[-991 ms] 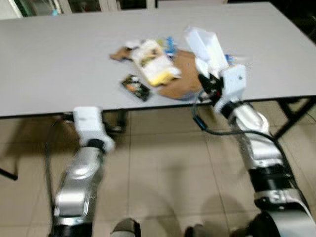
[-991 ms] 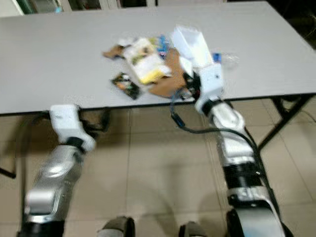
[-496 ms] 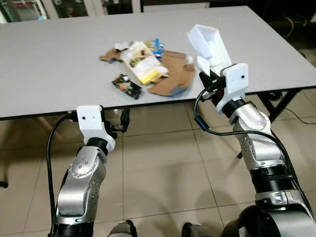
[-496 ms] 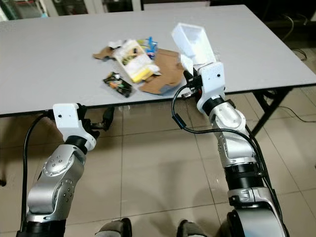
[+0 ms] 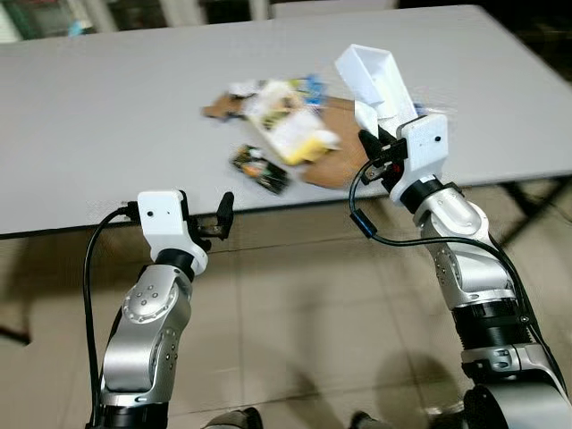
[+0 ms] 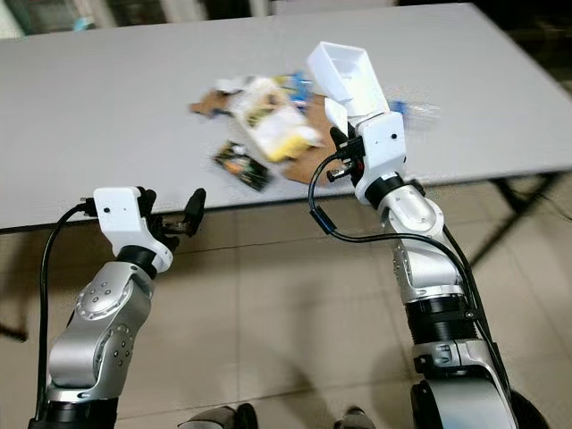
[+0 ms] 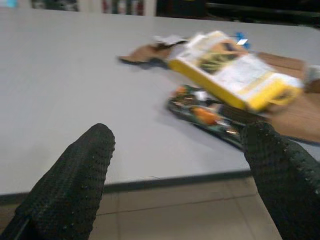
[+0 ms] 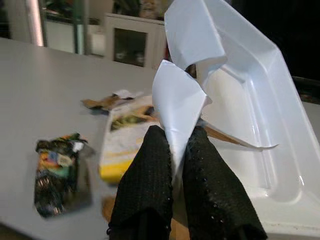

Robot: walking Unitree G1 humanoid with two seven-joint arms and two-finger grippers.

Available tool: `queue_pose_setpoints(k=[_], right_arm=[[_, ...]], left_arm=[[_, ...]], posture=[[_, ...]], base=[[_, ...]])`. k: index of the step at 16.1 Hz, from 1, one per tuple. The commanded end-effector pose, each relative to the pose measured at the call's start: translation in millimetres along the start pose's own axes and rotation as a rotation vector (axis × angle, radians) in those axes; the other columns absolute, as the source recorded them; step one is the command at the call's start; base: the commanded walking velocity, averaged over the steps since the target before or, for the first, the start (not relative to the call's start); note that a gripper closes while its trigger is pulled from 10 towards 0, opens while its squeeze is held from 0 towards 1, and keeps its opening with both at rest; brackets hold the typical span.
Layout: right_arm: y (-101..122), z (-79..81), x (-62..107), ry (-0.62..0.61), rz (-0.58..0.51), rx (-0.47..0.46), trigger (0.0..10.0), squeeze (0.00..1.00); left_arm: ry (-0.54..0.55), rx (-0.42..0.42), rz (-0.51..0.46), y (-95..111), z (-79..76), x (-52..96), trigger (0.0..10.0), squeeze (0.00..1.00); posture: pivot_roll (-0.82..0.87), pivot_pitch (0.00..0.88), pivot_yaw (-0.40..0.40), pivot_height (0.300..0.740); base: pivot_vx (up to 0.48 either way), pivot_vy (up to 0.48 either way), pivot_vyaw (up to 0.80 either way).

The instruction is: Picking trash to rubbish bin

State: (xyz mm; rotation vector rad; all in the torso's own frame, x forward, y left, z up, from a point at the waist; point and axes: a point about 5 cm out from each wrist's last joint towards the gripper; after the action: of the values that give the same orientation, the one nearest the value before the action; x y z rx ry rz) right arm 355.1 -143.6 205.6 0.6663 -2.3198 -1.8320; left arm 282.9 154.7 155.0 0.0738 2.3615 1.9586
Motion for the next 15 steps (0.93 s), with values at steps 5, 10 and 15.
queue_pose_setpoints(k=[5,10,15], right_arm=[[6,3.6,-0.4,0.016,-0.020,0.019,10.0,0.00],[7,6.1,-1.6,0.014,-0.028,0.016,10.0,0.00],[14,9.1,-1.3,0.014,-0.056,0.018,10.0,0.00]], left_arm=[[0.004,-0.007,0.031,-5,2.4,2.3,10.0,0.00],[0.005,-0.017,0.038,-5,4.5,0.7,10.0,0.00],[-0.007,-0.027,0.077,-13,5.7,-7.4,10.0,0.00]], posture=[[-0.05,0.157,0.048,0.740],[-0.05,0.150,0.057,0.740],[-0.05,0.159,0.067,0.740]], base=[[0.228,0.061,0.00],[0.000,0.000,0.00],[0.000,0.000,0.00]])
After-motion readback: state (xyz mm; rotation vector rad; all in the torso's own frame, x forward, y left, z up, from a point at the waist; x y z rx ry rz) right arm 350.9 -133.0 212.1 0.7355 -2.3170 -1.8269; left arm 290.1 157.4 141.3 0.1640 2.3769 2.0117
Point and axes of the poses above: a point about 5 cm out from each wrist's last joint towards the gripper, its own x axis pointing back from the gripper into the wrist, its own y axis along the axis of the wrist's last joint, z = x × y, and after that the axes turned 4 degrees about x, right-handed
